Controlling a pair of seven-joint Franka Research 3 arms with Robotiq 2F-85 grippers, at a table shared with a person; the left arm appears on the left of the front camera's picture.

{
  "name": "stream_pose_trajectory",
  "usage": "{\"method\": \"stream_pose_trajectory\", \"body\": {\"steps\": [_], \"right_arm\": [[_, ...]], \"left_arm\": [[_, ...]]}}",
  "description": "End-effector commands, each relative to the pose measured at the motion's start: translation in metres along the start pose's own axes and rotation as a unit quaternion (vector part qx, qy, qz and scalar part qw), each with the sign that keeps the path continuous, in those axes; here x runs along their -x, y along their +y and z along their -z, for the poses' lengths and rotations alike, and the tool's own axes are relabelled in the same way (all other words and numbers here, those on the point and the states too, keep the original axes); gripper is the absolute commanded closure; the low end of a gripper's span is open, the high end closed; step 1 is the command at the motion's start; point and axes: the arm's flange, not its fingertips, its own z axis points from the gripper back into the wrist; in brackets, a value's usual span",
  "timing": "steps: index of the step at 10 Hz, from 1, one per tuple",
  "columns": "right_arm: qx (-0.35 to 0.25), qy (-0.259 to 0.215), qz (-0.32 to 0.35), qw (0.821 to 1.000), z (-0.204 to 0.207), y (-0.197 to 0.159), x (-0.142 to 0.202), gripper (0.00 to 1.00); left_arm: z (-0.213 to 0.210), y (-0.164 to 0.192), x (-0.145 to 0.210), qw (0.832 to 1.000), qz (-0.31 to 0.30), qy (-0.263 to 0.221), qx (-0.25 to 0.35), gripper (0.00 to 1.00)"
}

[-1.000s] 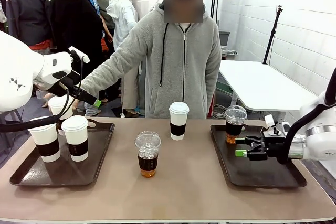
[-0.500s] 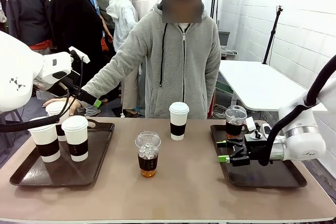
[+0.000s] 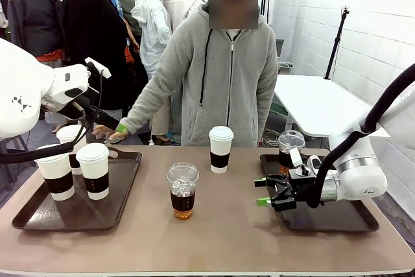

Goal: Distribute the coffee onto the tray.
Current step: Pick up another iced Americano from the middle of the table and place it on the right Handle tray.

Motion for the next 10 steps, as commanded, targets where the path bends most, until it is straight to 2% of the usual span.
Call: {"method": "stream_pose_trajectory", "body": {"steps": [1,6,10], "right_arm": [[-0.001,0.004,0.003,1.000,-0.004,-0.002,0.000,0.00],[0.002,0.000,0.000,1.000,-0.003,-0.001,0.001,0.00],[0.016,-0.019,0.002,1.000,0.043,0.011,-0.006,0.00]], "left_arm": [[0.000,0.002,-0.001,1.000,-0.002,0.003,0.000,0.00],[0.000,0.002,-0.001,1.000,-0.002,0.003,0.000,0.00],[0.000,0.002,-0.001,1.000,-0.002,0.003,0.000,0.00]]}}
